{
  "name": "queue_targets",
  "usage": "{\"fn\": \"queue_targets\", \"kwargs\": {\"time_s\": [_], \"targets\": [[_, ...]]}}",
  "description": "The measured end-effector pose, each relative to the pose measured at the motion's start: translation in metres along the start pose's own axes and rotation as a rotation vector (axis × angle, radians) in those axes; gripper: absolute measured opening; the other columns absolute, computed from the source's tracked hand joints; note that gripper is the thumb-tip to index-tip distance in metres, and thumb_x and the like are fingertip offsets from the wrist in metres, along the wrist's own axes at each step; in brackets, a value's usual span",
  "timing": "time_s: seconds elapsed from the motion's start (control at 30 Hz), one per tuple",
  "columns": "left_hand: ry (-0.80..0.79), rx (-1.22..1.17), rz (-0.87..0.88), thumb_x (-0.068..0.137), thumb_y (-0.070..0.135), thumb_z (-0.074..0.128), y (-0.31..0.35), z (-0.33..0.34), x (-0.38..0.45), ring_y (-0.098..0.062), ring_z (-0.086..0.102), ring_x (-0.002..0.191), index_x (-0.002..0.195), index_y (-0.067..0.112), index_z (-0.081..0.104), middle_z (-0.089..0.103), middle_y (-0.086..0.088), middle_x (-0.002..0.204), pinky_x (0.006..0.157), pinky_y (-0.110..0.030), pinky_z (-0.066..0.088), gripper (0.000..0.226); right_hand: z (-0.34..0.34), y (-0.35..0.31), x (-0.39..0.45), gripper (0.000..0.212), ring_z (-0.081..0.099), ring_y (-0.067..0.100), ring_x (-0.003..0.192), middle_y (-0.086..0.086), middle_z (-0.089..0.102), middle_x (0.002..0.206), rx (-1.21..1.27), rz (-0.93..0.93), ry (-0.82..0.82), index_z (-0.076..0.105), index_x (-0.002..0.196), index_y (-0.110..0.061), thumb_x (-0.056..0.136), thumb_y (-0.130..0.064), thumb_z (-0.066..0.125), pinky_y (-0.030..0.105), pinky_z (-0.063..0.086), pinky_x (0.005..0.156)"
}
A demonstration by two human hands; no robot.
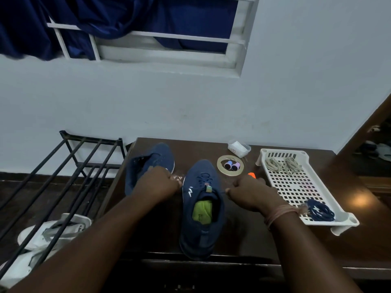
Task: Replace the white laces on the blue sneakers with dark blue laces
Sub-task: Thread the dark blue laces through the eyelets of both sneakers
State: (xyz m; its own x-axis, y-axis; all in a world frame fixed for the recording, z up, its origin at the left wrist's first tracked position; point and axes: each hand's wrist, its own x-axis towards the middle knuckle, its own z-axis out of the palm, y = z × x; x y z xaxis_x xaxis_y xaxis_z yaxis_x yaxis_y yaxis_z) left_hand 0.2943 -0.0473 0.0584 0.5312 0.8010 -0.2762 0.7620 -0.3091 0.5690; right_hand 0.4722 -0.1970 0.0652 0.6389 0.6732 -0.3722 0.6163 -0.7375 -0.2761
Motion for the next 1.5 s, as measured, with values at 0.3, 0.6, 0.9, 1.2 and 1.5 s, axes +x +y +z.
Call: {"fn": "queue_targets", "kwargs": {"time_s": [0.3,0.6,0.9,1.2,1.5], "targets": [[-0.031,-0.884,0.155,0.099,0.013,0.055,0.035,-0.048,-0.027,-0.007,0.036,0.048,0.097,0.007,0.076,0.05,0.001,0.061,0.044,-0.021,0.031,0.022,-0.049,-0.018,-0.046,0.035,0.058,0.021,0.056,0.007,0.066,0.064,0.718,-0.16,0.042,0.066,0.073,-0.011,0.098,-0.031,0.054,0.018,0.04,0.045],[-0.116,-0.947,0.255,0.103,0.01,0.048,0.086,-0.095,-0.073,-0.011,0.064,0.069,0.111,0.004,0.07,0.078,-0.01,0.096,0.064,-0.02,0.055,0.023,-0.1,-0.038,-0.097,0.015,0.052,0.016,0.044,0.014,0.074,0.072,0.733,-0.171,0.055,0.066,0.096,0.002,0.096,-0.009,0.056,0.016,0.042,0.042],[-0.196,-0.881,0.329,0.092,-0.01,0.045,0.122,-0.133,-0.107,-0.025,0.072,0.105,0.117,0.004,0.067,0.076,-0.015,0.107,0.09,-0.034,0.056,0.036,-0.161,-0.054,-0.126,0.038,0.07,0.03,0.105,0.022,0.072,0.109,1.19,-0.417,-0.272,0.062,0.116,0.004,0.095,0.004,0.032,0.042,0.053,0.097],[0.318,-0.506,0.428,0.088,0.049,0.07,0.14,-0.136,-0.11,0.002,0.062,0.082,0.082,0.029,0.081,0.073,0.014,0.084,0.073,-0.024,0.047,0.024,-0.158,-0.062,-0.118,0.013,0.053,-0.001,0.053,-0.004,0.072,0.08,1.023,-0.464,0.325,0.079,0.094,-0.018,0.092,-0.024,0.068,0.022,0.043,0.062],[0.394,-0.643,0.474,0.085,0.037,0.075,0.155,-0.118,-0.107,-0.013,0.069,0.073,0.078,0.027,0.078,0.075,0.01,0.074,0.074,-0.037,0.058,0.012,-0.147,-0.079,-0.112,0.016,0.057,0.011,0.059,0.004,0.07,0.072,1.146,-0.492,0.547,0.078,0.083,-0.016,0.092,-0.022,0.067,0.027,0.05,0.061]]}}
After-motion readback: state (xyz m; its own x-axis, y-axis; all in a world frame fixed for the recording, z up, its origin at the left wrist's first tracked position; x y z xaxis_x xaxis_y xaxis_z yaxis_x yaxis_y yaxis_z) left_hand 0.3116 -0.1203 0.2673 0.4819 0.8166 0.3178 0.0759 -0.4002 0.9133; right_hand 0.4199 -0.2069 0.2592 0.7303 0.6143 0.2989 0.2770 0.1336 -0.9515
